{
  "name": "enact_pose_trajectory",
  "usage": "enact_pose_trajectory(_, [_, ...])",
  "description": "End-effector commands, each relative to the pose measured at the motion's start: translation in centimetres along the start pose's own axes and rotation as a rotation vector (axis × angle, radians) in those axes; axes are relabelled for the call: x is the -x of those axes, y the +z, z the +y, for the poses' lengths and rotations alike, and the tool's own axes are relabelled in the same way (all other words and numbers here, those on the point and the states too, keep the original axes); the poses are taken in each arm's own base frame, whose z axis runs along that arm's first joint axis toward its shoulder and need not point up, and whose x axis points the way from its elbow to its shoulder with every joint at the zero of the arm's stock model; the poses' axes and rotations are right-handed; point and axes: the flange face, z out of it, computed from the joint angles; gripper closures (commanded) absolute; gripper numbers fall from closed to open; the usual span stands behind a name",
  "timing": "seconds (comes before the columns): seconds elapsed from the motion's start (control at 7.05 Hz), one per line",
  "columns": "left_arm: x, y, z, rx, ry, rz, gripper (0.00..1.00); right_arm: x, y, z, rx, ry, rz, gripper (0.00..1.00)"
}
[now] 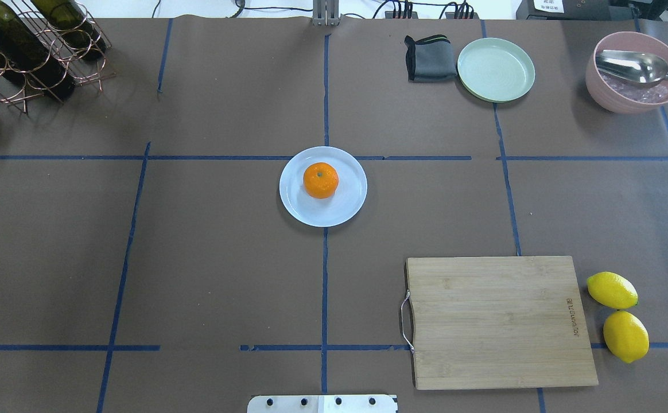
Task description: Pick orange to plate
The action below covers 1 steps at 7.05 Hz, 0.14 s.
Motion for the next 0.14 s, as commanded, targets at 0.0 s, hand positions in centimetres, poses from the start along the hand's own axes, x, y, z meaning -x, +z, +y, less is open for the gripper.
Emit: enact_pose_trajectory(0.0, [-0.26, -0.4, -0.34, -0.006, 0.004, -0.003, 0.0, -0.11, -0.12, 0.03, -0.003, 0.003, 0.0, 0.0])
